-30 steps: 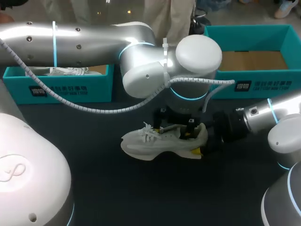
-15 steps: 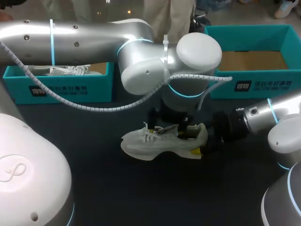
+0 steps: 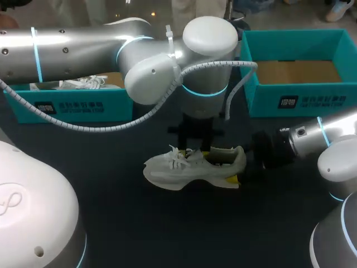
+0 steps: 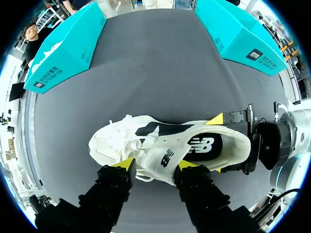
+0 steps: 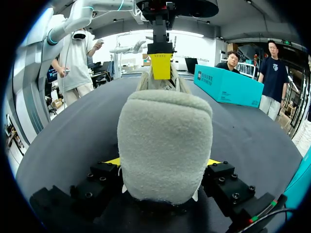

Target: Take the shoe out of the shoebox, open the shoe tongue, remove and reinsert the insole, then place the shoe into the shoebox

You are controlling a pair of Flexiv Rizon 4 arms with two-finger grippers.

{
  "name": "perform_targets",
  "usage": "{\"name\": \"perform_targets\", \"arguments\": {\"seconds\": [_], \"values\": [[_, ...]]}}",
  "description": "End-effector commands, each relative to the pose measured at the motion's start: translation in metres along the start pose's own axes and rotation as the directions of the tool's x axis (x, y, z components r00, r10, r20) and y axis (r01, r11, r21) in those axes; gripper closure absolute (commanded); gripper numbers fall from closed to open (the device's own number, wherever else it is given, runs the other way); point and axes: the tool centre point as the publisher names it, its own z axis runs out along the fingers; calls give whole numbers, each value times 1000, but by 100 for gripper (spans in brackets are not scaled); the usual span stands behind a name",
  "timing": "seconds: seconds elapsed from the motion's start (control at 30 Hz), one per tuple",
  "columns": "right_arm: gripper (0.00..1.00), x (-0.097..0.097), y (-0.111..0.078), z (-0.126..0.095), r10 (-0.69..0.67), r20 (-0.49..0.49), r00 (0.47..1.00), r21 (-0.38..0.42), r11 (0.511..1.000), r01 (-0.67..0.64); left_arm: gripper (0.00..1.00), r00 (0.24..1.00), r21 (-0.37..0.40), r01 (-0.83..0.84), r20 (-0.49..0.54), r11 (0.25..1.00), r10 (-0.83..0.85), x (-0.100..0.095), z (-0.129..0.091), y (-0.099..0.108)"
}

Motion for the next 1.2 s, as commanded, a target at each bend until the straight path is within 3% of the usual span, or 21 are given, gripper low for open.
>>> {"name": "perform_targets", "arguments": {"seconds": [0.03, 0.1, 0.17, 0.8, 1.2], "values": [[100, 0, 0, 2, 0, 2, 1000, 4, 1000, 0, 82, 998, -37, -23, -56, 999, 20, -3, 5, -2], [100, 0, 0, 2, 0, 2, 1000, 4, 1000, 0, 96, 997, -59, -37, -73, 998, 33, -2, 6, -1], [100, 0, 0, 2, 0, 2, 1000, 4, 1000, 0, 100, 996, -67, -42, -86, 997, 36, -2, 5, 1], [100, 0, 0, 2, 0, 2, 1000, 4, 1000, 0, 100, 982, -99, 9, -187, 995, -28, -45, -12, 6], [100, 0, 0, 2, 0, 2, 1000, 4, 1000, 0, 100, 978, -127, 103, -169, 986, -124, -70, 5, 6]]}}
